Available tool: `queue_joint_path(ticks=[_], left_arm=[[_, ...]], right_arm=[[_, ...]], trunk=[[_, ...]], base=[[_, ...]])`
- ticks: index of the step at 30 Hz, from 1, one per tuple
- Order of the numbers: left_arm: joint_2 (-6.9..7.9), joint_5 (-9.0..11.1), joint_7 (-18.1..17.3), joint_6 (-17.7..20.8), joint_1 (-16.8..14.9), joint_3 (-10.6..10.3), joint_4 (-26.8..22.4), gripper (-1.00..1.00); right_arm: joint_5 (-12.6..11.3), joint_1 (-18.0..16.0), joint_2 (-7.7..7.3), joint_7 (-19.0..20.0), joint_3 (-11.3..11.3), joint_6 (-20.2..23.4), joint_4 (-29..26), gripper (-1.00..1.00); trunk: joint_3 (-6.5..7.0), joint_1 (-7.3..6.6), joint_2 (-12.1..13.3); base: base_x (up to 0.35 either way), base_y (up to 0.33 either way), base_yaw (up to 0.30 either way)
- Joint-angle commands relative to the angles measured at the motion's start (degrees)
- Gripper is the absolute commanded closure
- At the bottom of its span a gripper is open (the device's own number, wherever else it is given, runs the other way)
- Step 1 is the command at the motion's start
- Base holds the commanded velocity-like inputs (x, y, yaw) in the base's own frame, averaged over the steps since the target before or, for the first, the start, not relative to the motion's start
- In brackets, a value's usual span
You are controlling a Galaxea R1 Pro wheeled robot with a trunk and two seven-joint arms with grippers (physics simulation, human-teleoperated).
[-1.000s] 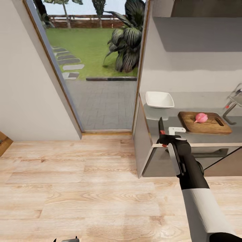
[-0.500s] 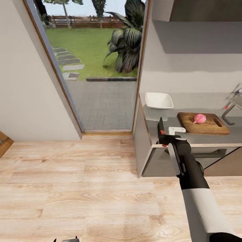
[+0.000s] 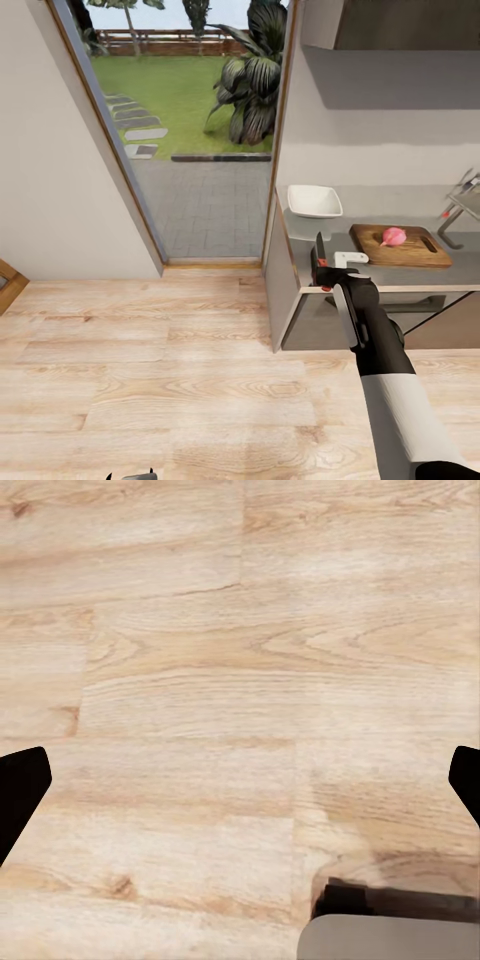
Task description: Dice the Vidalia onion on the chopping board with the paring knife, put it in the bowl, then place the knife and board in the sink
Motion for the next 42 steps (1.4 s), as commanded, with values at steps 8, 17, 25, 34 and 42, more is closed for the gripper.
queue_joint_path(ticks=[8,17,25,34,42], left_arm=[[-0.05,0.34,0.15,-0.3,-0.09,-0.5,0.23,-1.0],[-0.05,0.34,0.13,-0.3,-0.09,-0.5,0.23,-1.0],[-0.05,0.34,0.15,-0.3,-0.09,-0.5,0.23,-1.0],[-0.05,0.34,0.16,-0.3,-0.09,-0.5,0.23,-1.0],[-0.05,0.34,0.16,-0.3,-0.09,-0.5,0.23,-1.0]], right_arm=[[-0.04,-0.03,0.04,-0.14,-0.06,0.26,-0.04,1.0],[-0.04,-0.03,0.04,-0.14,-0.06,0.26,-0.04,1.0],[-0.04,-0.02,0.04,-0.14,-0.06,0.26,-0.04,1.0],[-0.04,-0.02,0.04,-0.14,-0.06,0.26,-0.04,1.0],[-0.04,-0.05,0.04,-0.14,-0.06,0.26,-0.04,1.0]], trunk=[[1.37,-1.74,3.15],[2.8,-3.49,6.35],[2.8,-3.49,6.35],[2.8,-3.49,6.35],[2.68,-3.49,6.35]], base=[[0.0,0.0,0.0],[0.0,0.0,0.0],[0.0,0.0,0.0],[0.0,0.0,0.044],[0.0,0.0,0.147]])
